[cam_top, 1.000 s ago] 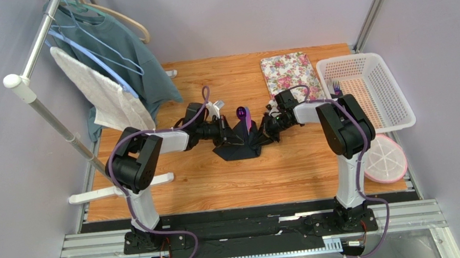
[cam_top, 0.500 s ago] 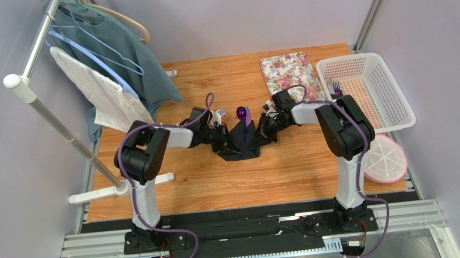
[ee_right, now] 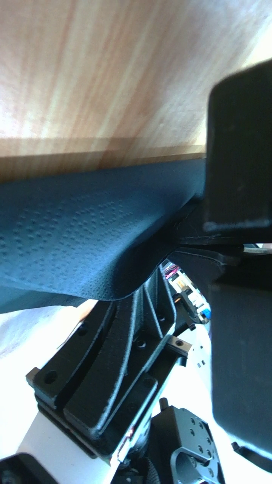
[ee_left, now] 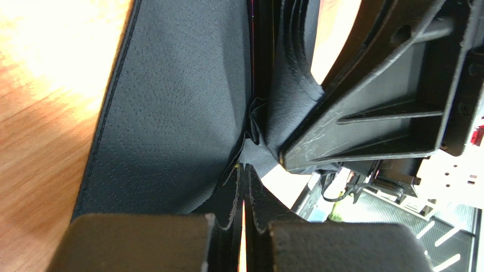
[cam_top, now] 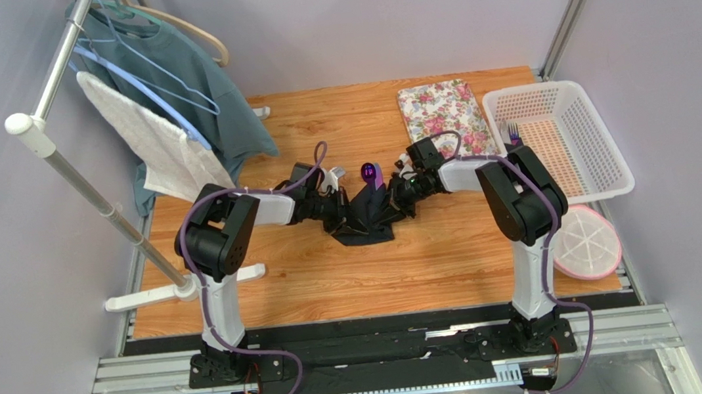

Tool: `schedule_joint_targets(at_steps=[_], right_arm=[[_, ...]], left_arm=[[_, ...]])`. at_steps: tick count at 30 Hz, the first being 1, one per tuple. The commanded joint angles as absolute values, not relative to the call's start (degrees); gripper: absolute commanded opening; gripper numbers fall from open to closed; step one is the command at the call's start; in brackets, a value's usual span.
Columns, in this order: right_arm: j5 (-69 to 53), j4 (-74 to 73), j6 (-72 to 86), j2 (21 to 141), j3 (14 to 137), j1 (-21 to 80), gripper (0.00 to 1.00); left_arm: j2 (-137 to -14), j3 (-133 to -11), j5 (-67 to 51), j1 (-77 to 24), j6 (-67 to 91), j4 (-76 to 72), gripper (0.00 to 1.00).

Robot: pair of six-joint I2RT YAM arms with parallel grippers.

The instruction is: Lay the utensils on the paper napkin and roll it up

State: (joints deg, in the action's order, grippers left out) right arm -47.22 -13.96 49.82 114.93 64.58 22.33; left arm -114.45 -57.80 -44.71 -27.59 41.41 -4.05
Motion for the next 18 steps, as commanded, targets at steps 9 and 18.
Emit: schedule_joint_targets(at_steps=[9, 18], right_arm=[[-49.22, -4.14, 56.6, 116.19, 65.04, 24.26, 0.0], [-47.02, -6.41, 53.88, 117.77, 65.13, 24.52, 0.01]], left_arm=[[-115.31, -59.33, -43.95, -27.33, 39.81, -3.6, 0.0], [-114.87, -59.06, -44.29, -27.33, 39.73, -4.04, 0.0]])
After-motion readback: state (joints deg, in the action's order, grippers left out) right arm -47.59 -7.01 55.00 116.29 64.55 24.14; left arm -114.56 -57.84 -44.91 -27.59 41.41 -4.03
